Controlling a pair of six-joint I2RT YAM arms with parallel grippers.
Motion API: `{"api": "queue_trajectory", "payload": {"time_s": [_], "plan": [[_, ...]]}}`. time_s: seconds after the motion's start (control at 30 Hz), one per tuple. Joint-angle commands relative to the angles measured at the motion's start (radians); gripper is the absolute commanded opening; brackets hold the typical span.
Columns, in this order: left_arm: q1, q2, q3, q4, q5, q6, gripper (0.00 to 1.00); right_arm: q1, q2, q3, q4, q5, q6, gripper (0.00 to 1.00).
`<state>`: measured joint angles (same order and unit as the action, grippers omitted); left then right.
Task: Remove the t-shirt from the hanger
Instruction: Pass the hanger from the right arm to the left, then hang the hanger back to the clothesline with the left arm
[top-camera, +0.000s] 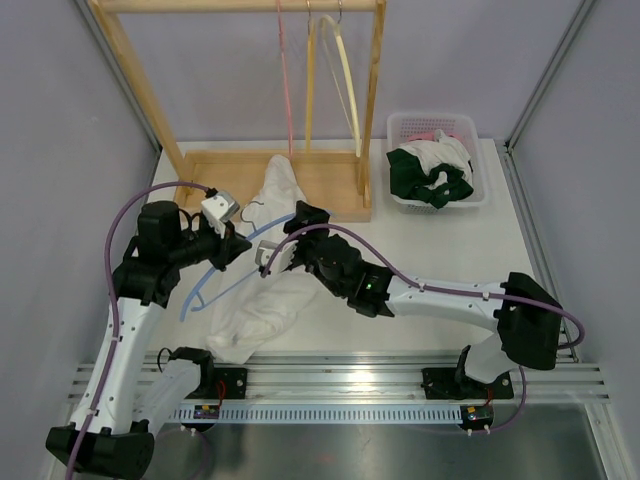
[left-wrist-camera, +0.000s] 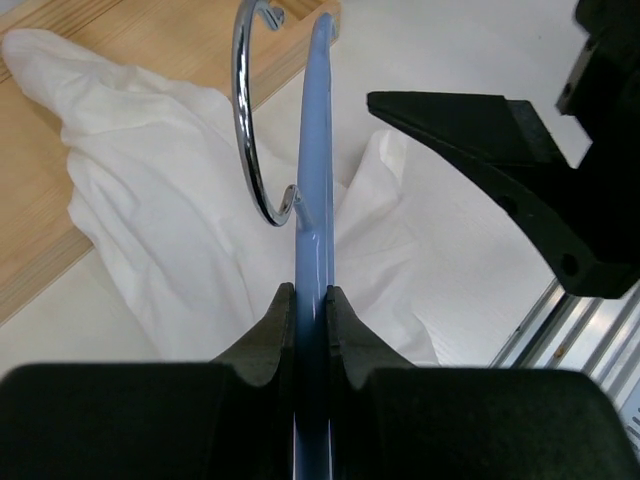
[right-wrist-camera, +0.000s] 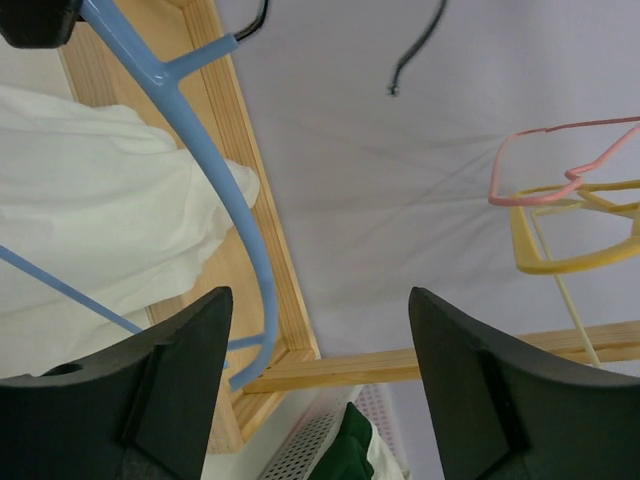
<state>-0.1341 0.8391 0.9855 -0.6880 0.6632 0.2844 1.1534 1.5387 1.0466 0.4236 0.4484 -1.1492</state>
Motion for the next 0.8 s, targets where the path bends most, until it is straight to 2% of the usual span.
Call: {"api": "queue_trajectory", "payload": {"time_s": [0.0, 0.07, 0.13, 0.17, 0.33, 0.77], "plan": [[-0.006, -0.006, 0.007, 0.035, -0.063, 0.005, 0.0, -0.001, -0.074, -0.016, 0.057, -0.043, 0.049, 0.8], [-0.006, 0.006, 0.008, 0.028, -0.094, 0.012, 0.0, -0.001, -0.087, -0.026, 0.06, -0.059, 0.065, 0.85], [-0.006, 0.014, 0.013, 0.019, -0.117, 0.022, 0.0, -0.001, -0.098, -0.033, 0.069, -0.066, 0.075, 0.99], [-0.006, 0.02, 0.015, 0.016, -0.137, 0.025, 0.0, -0.001, -0.107, -0.037, 0.073, -0.07, 0.08, 1.0], [-0.006, 0.022, 0.021, -0.007, -0.22, 0.053, 0.0, -0.001, -0.13, -0.048, 0.101, -0.07, 0.129, 0.99], [-0.004, 0.002, 0.056, 0.096, -0.646, 0.071, 0.0, 0.0, -0.247, -0.171, 0.237, -0.027, 0.335, 0.99]]}}
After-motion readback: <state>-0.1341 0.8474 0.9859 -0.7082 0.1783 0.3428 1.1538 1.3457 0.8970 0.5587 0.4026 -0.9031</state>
